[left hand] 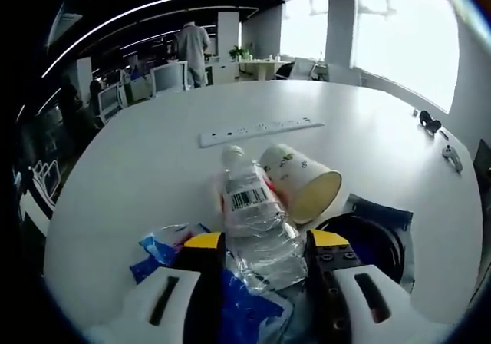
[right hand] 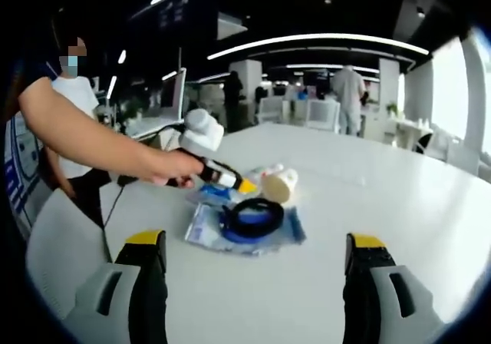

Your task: Arrange the tabletop items into an orderly group along one side of the table until the central work area is clear of visible clutter.

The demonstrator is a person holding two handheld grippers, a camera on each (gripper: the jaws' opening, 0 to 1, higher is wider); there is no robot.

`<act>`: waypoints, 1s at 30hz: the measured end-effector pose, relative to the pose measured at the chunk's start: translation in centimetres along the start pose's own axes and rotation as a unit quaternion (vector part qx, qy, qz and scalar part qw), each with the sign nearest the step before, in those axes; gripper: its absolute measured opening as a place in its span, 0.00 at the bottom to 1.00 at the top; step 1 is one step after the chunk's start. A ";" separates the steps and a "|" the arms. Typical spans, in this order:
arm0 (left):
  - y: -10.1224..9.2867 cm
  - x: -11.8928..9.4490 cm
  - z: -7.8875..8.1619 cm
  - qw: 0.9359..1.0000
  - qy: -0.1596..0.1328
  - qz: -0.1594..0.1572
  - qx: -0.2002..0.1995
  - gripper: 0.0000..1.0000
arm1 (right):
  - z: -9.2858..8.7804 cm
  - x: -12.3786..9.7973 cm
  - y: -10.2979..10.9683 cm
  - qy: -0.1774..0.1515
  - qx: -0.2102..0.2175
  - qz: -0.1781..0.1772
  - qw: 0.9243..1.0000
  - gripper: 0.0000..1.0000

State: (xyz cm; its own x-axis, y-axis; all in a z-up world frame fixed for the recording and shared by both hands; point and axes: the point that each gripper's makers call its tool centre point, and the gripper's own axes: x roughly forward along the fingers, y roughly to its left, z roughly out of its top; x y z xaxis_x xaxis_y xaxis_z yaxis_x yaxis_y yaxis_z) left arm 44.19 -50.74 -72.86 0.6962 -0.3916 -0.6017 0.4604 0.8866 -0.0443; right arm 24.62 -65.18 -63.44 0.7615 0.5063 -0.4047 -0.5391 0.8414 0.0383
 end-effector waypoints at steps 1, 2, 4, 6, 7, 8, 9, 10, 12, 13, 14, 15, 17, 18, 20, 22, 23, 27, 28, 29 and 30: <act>0.0 0.0 0.0 1.000 0.000 0.000 0.002 0.41 | -0.1 -0.1 -0.1 0.001 0.001 -0.001 1.000 0.95; 0.0 0.0 0.1 1.000 0.001 0.002 0.006 0.41 | -0.1 -0.2 -0.2 0.001 0.002 -0.002 1.000 0.95; 0.1 0.0 0.1 1.000 0.002 0.003 0.001 0.40 | -0.2 -0.3 -0.3 0.002 0.005 -0.004 1.000 0.95; 0.1 0.0 0.0 1.000 0.004 0.003 0.000 0.40 | -0.2 -0.3 -0.4 0.002 0.007 -0.005 1.000 0.95; 0.2 -0.1 0.0 1.000 0.006 0.002 -0.002 0.39 | -0.2 -0.3 -0.5 0.001 0.008 -0.006 1.000 0.95; 0.3 -0.1 -0.1 1.000 0.008 0.001 -0.005 0.39 | -0.2 -0.3 -0.5 0.001 0.009 -0.006 1.000 0.95; 0.4 -0.1 -0.2 1.000 0.012 -0.001 -0.011 0.38 | -0.2 -0.3 -0.5 0.001 0.009 -0.006 1.000 0.95; 0.5 -0.2 -0.3 1.000 0.014 -0.001 -0.010 0.37 | -0.2 -0.3 -0.5 0.001 0.009 -0.006 1.000 0.95; 0.6 -0.3 -0.4 1.000 0.019 -0.001 -0.006 0.35 | 0.0 -0.1 -0.5 -0.001 0.010 -0.006 1.000 0.95; 0.7 -0.4 -0.4 1.000 0.020 -0.002 0.001 0.35 | 0.1 0.0 -0.5 -0.002 0.010 -0.006 1.000 0.95; 0.7 -0.4 -0.5 1.000 0.021 -0.002 0.002 0.35 | 0.2 0.0 -0.5 -0.002 0.010 -0.006 1.000 0.95; 0.7 -0.5 -0.5 1.000 0.022 -0.002 0.002 0.35 | 0.2 0.1 -0.5 -0.003 0.011 -0.005 1.000 0.95; 0.7 -0.4 -0.5 1.000 0.024 -0.003 0.003 0.35 | 0.2 0.4 -0.3 -0.001 0.010 -0.002 1.000 0.95; 0.7 -0.4 -0.5 1.000 0.025 -0.003 0.001 0.35 | 0.2 0.5 -0.4 -0.001 0.009 -0.002 1.000 0.95; 0.8 -0.5 -0.5 1.000 0.027 -0.002 0.002 0.35 | 0.4 0.5 -0.3 -0.003 0.009 0.000 1.000 0.95; 0.8 -0.5 -0.6 1.000 0.029 -0.001 0.003 0.35 | 0.5 0.6 -0.3 -0.004 0.008 0.000 1.000 0.95; 0.8 -0.6 -0.6 1.000 0.030 -0.001 0.005 0.35 | 0.6 0.7 -0.3 -0.005 0.008 0.000 1.000 0.95; 1.0 -1.0 -0.9 0.999 0.037 -0.002 0.014 0.35 | 0.9 0.9 -0.5 -0.007 0.009 0.000 1.000 0.95; 1.1 -1.1 -1.0 0.999 0.038 -0.002 0.014 0.35 | 1.0 1.0 -0.6 -0.008 0.009 0.000 1.000 0.96; 1.2 -1.3 -1.2 0.999 0.040 -0.003 0.015 0.35 | 1.0 1.2 -0.6 -0.008 0.009 0.001 1.000 0.96; 1.2 -1.4 -1.3 0.999 0.041 -0.004 0.017 0.35 | 1.1 1.3 -0.6 -0.008 0.010 0.001 1.000 0.96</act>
State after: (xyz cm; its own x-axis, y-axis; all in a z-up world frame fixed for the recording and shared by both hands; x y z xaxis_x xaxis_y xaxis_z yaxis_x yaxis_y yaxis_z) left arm 43.05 -48.84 -73.11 0.6454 -0.3754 -0.6652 0.4844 0.8745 -0.0236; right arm 26.34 -64.82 -63.04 0.7656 0.5112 -0.3906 -0.5340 0.8435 0.0572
